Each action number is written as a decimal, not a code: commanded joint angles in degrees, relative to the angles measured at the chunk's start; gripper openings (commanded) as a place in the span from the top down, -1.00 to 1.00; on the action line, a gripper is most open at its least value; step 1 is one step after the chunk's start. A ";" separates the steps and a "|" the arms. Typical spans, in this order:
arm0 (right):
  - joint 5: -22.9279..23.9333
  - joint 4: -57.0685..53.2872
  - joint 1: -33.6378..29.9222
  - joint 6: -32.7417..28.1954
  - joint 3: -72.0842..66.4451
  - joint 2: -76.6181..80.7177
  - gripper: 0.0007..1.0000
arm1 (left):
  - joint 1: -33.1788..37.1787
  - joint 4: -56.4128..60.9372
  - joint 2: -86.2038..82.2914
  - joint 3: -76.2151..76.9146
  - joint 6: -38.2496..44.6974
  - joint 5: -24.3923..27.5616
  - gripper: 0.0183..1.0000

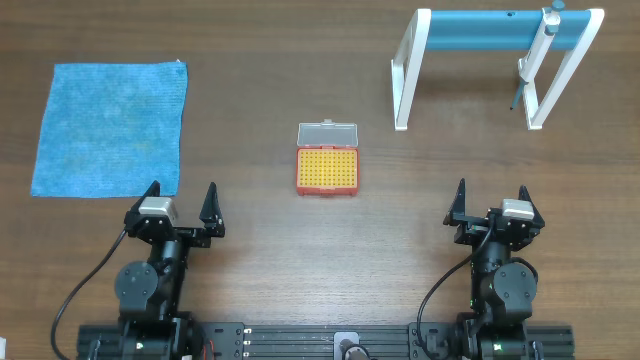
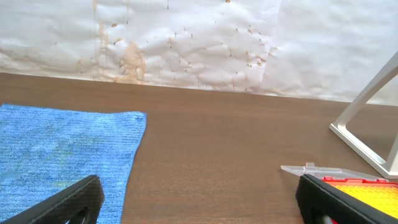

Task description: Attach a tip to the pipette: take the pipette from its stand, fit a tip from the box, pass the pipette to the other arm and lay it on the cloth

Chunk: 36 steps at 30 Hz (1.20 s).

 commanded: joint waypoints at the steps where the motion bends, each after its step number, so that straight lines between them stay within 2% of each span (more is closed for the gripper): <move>1: 0.96 2.27 -0.26 -0.15 -0.31 -0.68 -0.99 | -0.17 -0.50 -0.42 -0.04 0.94 -1.20 -1.00; 4: 2.45 2.03 -1.81 -0.22 4.90 3.54 -0.99 | -0.17 -0.50 -0.42 -0.04 0.92 -1.20 -0.99; 7: 2.43 0.33 -5.22 -0.44 15.85 18.29 -0.99 | -0.17 -0.50 -0.42 -0.04 0.94 -1.20 -1.00; 10: 1.36 -4.72 -7.80 -8.61 29.24 31.74 -0.99 | -0.17 -0.50 -0.42 -0.04 0.92 -1.20 -1.00; 11: -3.72 -7.61 -9.53 -15.17 35.28 37.24 -0.98 | -0.17 -0.50 -0.42 -0.04 0.92 -1.22 -1.00; 13: -11.02 -8.76 -12.31 -18.67 39.71 42.10 -0.99 | -0.17 -0.50 -0.42 -0.04 0.92 -1.20 -0.99; 15: -25.29 -7.08 -19.39 -18.93 43.63 49.62 -0.99 | -0.17 -0.50 -0.42 -0.04 0.92 -1.20 -1.00; 17: -36.50 -4.02 -24.76 -18.51 44.76 55.58 -0.99 | -0.17 -0.50 -0.42 -0.04 0.92 -1.20 -1.00; 18: -41.55 -1.03 -27.45 -17.09 44.85 59.52 -0.99 | -0.17 -0.50 -0.42 -0.04 0.92 -1.20 -1.00; 19: -44.35 1.60 -28.96 -15.96 44.85 63.04 -0.99 | -0.17 -0.50 -0.42 -0.04 0.92 -1.20 -1.00; 21: -45.62 10.40 -29.81 -10.51 44.85 73.26 -0.99 | -0.17 -0.50 -0.42 -0.04 0.92 -1.22 -1.00; 25: -45.59 18.73 -28.96 -7.13 44.85 80.06 -0.98 | -0.17 -0.50 -0.42 -0.04 0.92 -1.20 -1.00; 28: -45.55 23.10 -28.33 -6.32 44.89 83.52 -0.91 | -0.17 -0.50 -0.42 -0.04 0.92 -1.20 -1.00; 36: -45.35 32.68 -28.33 -3.06 45.64 90.86 -0.91 | -0.17 -0.50 -0.42 -0.04 0.94 -1.20 -1.00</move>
